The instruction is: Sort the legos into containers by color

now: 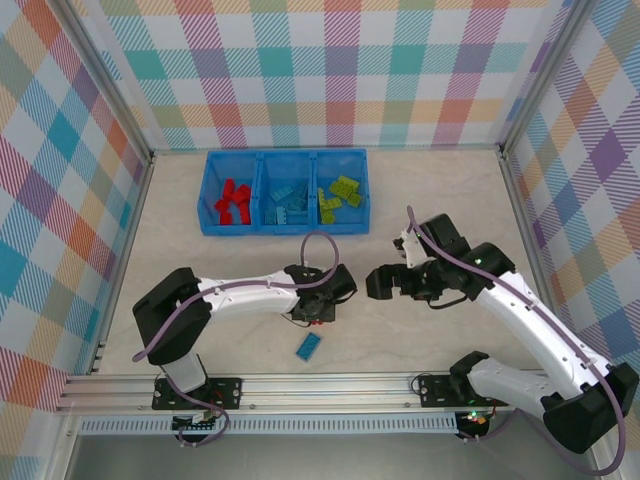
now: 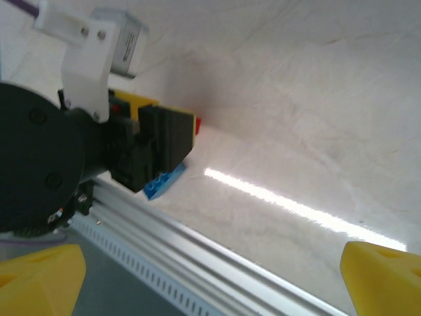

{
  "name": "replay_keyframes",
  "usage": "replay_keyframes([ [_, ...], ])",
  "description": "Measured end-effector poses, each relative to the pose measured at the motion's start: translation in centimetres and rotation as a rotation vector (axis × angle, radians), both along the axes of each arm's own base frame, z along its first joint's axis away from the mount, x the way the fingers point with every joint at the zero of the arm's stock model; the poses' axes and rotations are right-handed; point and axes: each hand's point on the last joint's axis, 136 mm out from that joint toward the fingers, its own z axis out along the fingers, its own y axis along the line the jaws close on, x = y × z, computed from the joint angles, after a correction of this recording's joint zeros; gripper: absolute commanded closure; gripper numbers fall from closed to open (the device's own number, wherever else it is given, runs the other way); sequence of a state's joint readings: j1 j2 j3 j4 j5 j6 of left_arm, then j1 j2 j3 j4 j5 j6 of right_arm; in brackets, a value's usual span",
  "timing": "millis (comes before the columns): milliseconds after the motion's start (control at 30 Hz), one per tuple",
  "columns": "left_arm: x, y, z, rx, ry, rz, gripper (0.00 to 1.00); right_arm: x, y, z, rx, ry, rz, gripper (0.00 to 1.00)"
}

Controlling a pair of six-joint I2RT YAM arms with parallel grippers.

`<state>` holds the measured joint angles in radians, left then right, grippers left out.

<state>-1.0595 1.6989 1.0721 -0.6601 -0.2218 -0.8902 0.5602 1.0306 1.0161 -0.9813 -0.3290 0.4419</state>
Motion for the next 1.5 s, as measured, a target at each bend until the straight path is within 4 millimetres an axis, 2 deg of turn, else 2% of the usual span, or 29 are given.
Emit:
replay_keyframes([
  [100,0.2,0.0,-0.3,0.005,-0.004,0.01,0.66,-0.5,0.4,0.1,0.031,0.027,0.011,0.0],
  [200,0.2,-0.1,-0.4,0.003,-0.005,0.012,0.67,-0.5,0.9,0.3,0.054,0.039,0.017,0.0],
  [300,0.2,-0.2,-0.4,0.004,-0.004,0.012,0.62,-0.6,1.0,0.4,0.061,0.041,0.019,0.0],
  [400,0.2,-0.2,-0.8,0.004,0.003,0.014,0.52,-0.6,1.0,0.3,0.061,0.043,0.017,0.0],
  [500,0.0,-0.2,-1.7,0.017,0.021,0.012,0.51,-0.6,1.0,0.3,0.062,0.044,0.016,0.0],
  [700,-0.2,-0.2,-2.1,0.019,0.03,0.012,0.74,-0.5,1.0,0.3,0.061,0.048,0.011,0.0],
  [833,-0.1,-0.1,-1.9,0.02,0.021,0.009,0.82,-0.6,1.0,0.3,0.062,0.049,0.011,0.0],
  [933,0.8,0.3,-0.3,0.004,-0.018,0.018,0.82,-0.6,1.0,0.3,0.061,0.049,0.011,0.0],
  [1000,1.8,1.1,1.9,-0.022,-0.061,0.025,0.82,-0.5,1.0,0.3,0.062,0.047,0.011,0.0],
  [1067,3.7,2.5,4.7,-0.055,-0.124,0.059,0.82,-0.4,1.1,0.4,0.066,0.043,0.007,0.0],
  [1133,6.6,4.8,8.0,-0.095,-0.208,0.127,0.82,0.0,1.2,0.6,0.073,0.022,-0.002,0.0],
  [1200,10.0,8.1,11.4,-0.125,-0.296,0.219,0.82,0.7,1.4,0.9,0.086,-0.01,-0.012,0.0],
  [1300,14.5,13.7,15.1,-0.128,-0.408,0.369,0.82,1.5,1.7,1.0,0.105,-0.041,-0.023,0.0],
  [1400,18.2,18.5,16.7,-0.105,-0.467,0.488,0.82,2.1,2.1,1.0,0.12,-0.058,-0.033,0.0],
  [1500,22.1,21.9,16.5,-0.078,-0.467,0.569,0.82,2.5,2.3,1.2,0.128,-0.072,-0.038,0.0],
])
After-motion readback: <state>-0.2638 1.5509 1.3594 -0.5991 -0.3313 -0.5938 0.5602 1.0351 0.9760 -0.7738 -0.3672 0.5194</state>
